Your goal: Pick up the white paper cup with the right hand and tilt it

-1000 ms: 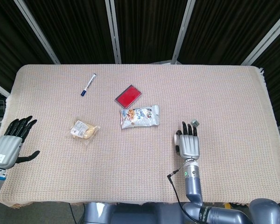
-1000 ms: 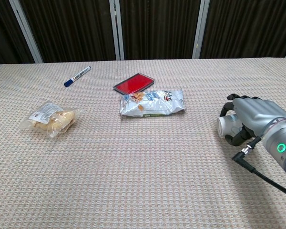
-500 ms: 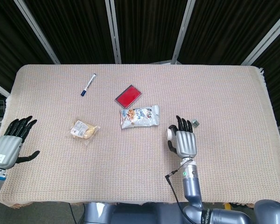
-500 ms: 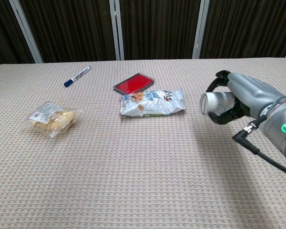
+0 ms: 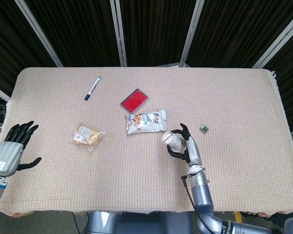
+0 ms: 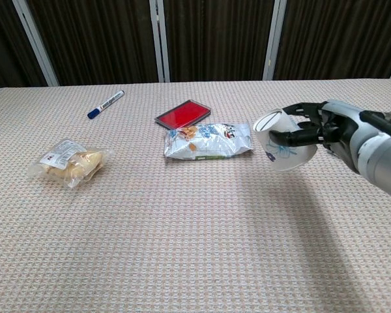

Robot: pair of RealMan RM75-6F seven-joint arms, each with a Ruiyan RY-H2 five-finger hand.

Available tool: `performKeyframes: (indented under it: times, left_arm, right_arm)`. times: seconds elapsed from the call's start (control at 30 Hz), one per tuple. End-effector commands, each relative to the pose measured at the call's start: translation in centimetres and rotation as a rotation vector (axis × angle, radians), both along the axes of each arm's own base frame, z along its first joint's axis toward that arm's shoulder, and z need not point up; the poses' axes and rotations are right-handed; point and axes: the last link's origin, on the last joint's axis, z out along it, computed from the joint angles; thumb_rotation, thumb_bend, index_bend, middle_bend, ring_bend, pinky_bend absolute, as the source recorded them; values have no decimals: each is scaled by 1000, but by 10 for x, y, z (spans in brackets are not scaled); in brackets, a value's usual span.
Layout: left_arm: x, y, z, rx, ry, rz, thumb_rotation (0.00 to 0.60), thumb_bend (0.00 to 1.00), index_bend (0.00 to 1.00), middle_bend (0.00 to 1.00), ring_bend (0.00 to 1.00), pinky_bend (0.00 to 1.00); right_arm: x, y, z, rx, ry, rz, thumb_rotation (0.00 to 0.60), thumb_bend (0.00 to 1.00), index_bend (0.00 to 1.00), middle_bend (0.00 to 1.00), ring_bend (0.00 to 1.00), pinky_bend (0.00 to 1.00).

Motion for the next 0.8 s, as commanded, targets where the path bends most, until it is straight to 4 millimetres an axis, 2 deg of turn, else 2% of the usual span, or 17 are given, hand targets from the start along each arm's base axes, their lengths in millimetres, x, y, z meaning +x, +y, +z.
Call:
performKeyframes:
  times: [0.03,0.27,0.63,0.8]
  left_arm:
    - [0,0,0,0,1,0,600,159,0,0,0,0]
    - [0,0,0,1,1,0,600,159,0,0,0,0]
    - [0,0,0,1,2,0,600,159,0,0,0,0]
    - [0,0,0,0,2,0,600,157,0,0,0,0]
  right_arm:
    - [-9,2,-7,8,11,-34,600,273,397,7,0,0]
    - [-29,7,-21,15,83,-76,600,273,399,7,0,0]
    - [-46,10,-24,12,152,-106,600,274,400,7,0,0]
    - [-54,9,-19,5,176,-138,600,277,399,5,0,0]
